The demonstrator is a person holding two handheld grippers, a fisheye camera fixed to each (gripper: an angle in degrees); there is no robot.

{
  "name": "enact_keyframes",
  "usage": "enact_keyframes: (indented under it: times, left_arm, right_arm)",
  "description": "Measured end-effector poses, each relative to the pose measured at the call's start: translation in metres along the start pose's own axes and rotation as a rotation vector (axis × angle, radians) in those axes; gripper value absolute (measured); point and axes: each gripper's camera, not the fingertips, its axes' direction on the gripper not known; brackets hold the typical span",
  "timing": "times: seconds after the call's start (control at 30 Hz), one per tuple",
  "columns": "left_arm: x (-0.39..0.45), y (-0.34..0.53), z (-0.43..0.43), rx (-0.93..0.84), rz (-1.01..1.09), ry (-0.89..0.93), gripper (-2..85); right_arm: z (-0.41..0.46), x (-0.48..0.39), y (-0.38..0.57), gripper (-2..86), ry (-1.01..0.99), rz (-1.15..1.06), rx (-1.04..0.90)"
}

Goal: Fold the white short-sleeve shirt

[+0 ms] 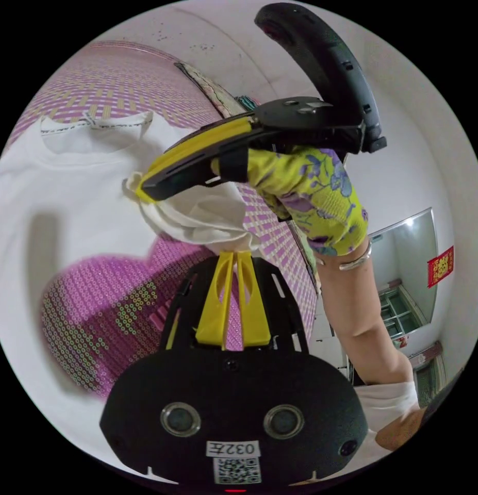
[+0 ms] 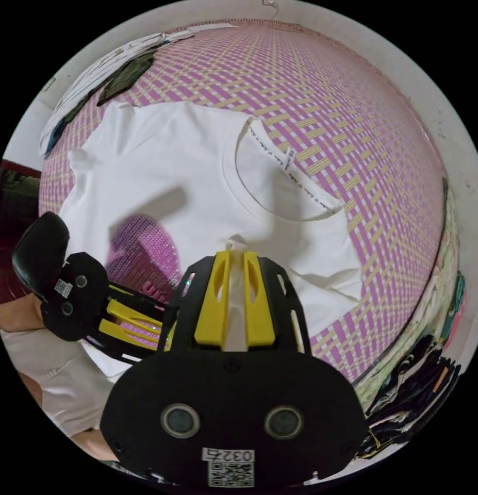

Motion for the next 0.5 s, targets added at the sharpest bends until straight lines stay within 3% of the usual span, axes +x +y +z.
enact_keyframes:
  times: [0.13,0.2,0.43,0.5]
  left_arm:
    - [0.003,0.003,-0.021,0.102,-0.045,-0.032,-1.0]
    - [0.004,0.011,-0.040,0.211,-0.098,-0.041,-1.0]
    - [-0.007,0.015,-0.057,0.292,-0.245,-0.046,-1.2]
    - [-0.016,0.017,-0.063,0.328,-0.308,0.000,-1.2]
  right_arm:
    - [-0.050,0.012,0.014,0.3,-0.011,0.073,0.236]
    - [-0.072,0.024,0.017,0.2,-0.145,0.095,0.364]
    - [-0.014,0.035,-0.019,6.1,-0.322,0.108,0.219]
    - [-0.020,0.046,-0.008,8.0,-0.406,0.099,0.273]
